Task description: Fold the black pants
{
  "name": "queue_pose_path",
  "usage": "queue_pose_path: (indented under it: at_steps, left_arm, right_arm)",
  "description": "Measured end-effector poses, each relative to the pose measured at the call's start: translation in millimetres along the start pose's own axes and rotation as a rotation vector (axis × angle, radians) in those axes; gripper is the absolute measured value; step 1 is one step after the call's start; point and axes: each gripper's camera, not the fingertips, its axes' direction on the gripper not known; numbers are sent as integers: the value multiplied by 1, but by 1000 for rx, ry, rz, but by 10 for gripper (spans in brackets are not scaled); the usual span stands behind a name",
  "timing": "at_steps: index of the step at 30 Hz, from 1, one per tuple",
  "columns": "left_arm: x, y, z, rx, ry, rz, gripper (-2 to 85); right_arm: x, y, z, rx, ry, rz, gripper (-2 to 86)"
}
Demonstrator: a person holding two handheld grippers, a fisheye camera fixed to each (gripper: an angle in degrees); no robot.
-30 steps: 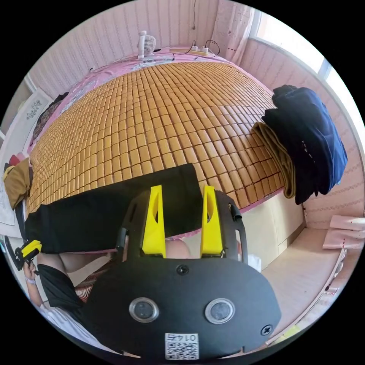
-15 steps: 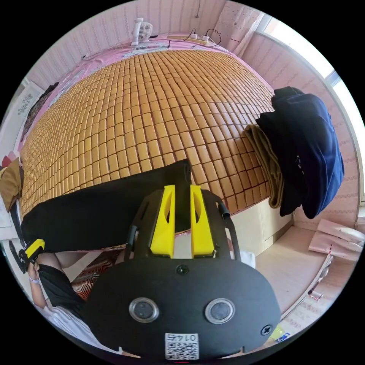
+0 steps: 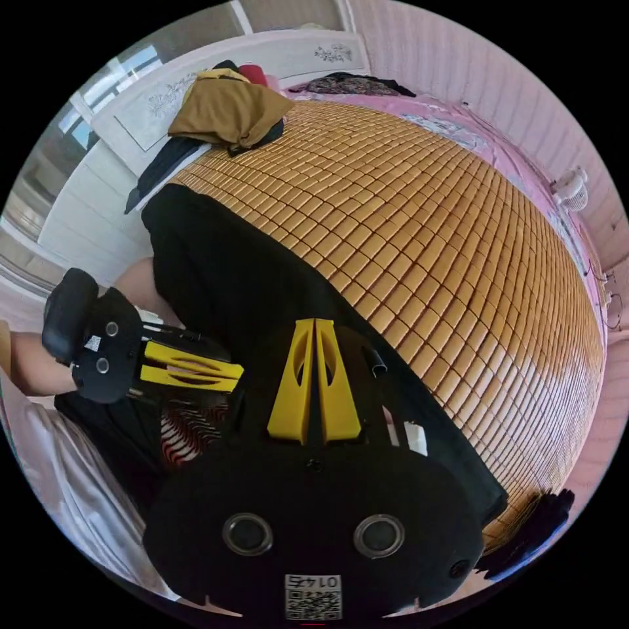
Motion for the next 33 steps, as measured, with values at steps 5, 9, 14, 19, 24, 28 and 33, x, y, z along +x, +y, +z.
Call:
queue_pose_path:
  at_steps: [5,9,14,19,24,28,33]
  left_arm:
    - [-3,5,0,13,-9,5,-10]
    - [-6,7,0,15,-10,16,-10]
    - [-18,9,-8,26,31,1,-10]
    - [-53,23,-45,130,82,-131,-10]
    - [-98,44,-75,164,3,-283,-10]
    - [-130,59,-86,143,-77,-395,-10]
    - [-153,64,-85,64,-179,-449,-10]
  right_arm:
    - [-3,-37,28,-221,-53,-132,-10]
    - [-4,-44,33,-260,13,-149,-10]
    - [21,-11,10,-96,-104,-7,-9]
    - [83,100,-39,116,-34,359,-5]
    - [153,261,-79,113,342,875,113]
    - [186,322,-83,83,373,1093,162]
    - [196,355,-69,63,248,1181,137]
